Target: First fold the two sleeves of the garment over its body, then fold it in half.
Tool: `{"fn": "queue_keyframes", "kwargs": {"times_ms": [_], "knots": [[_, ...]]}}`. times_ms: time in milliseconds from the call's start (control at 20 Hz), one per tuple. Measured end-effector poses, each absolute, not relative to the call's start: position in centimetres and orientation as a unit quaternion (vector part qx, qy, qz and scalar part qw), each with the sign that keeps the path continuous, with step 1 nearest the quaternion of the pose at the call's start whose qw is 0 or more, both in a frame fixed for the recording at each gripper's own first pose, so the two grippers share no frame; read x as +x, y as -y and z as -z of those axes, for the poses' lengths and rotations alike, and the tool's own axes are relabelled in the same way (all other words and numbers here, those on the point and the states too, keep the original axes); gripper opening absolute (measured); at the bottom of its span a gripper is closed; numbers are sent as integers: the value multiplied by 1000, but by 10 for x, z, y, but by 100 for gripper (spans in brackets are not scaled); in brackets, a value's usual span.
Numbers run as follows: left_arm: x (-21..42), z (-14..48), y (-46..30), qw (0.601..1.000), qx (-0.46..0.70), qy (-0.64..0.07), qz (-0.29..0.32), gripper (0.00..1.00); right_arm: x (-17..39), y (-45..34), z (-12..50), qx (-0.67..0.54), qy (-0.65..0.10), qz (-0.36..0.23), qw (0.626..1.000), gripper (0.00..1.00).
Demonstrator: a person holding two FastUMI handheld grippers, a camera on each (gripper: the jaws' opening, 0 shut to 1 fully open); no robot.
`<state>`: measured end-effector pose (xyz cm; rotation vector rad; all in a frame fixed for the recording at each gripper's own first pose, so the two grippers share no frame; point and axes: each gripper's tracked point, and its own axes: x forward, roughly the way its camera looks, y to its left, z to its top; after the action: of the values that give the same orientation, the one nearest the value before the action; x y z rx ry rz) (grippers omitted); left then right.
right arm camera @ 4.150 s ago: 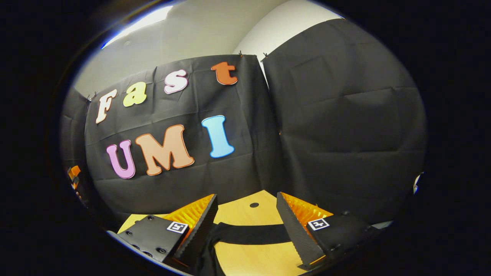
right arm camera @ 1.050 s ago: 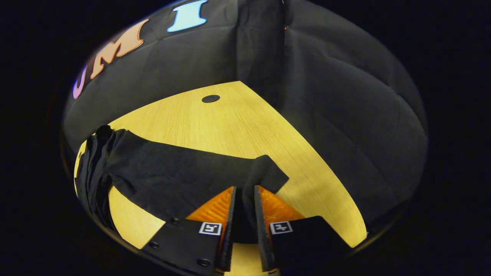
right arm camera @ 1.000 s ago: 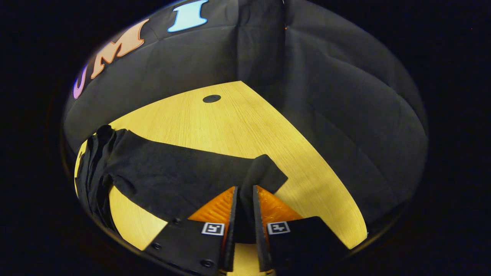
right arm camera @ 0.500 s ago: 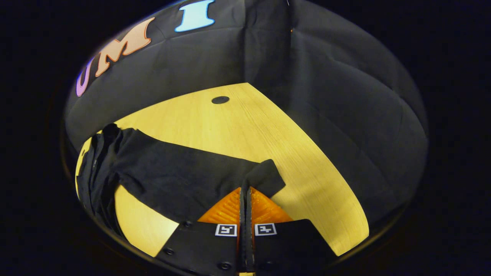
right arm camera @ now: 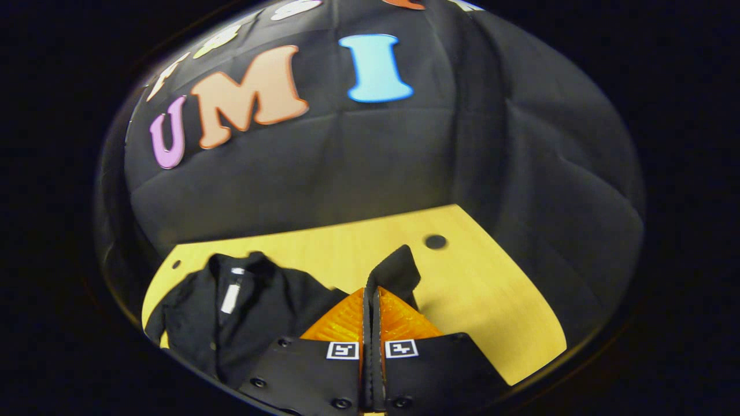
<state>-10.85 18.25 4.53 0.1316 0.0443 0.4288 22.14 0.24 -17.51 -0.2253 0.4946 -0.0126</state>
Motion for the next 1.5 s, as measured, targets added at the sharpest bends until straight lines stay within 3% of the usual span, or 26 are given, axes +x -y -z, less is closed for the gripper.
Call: {"fn": "queue_keyframes", "kwargs": {"times_ms": [150, 550, 900, 1100, 1150, 1250, 1500], "knots": [[-112, -47, -205, 970, 79, -29, -226, 92, 243, -100, 197, -102, -244, -54, 963, 2], [-140, -63, -265, 957, 102, -37, -270, 92, 236, -286, 284, -120, -284, -174, 935, 2], [-162, -58, -295, 948, 96, -46, -300, 91, 192, -342, 345, -69, -358, -271, 891, 5], [-156, -47, -287, 954, 73, -49, -286, 91, 161, -364, 340, -14, -385, -347, 855, 73], [-155, -45, -285, 956, 71, -51, -281, 91, 158, -366, 339, -6, -388, -354, 851, 69], [-154, -38, -284, 958, 73, -57, -273, 91, 145, -366, 327, 14, -390, -370, 843, 100], [-148, 4, -276, 962, 56, -104, -245, 91, 125, -343, 290, 18, -356, -369, 858, 98]]}}
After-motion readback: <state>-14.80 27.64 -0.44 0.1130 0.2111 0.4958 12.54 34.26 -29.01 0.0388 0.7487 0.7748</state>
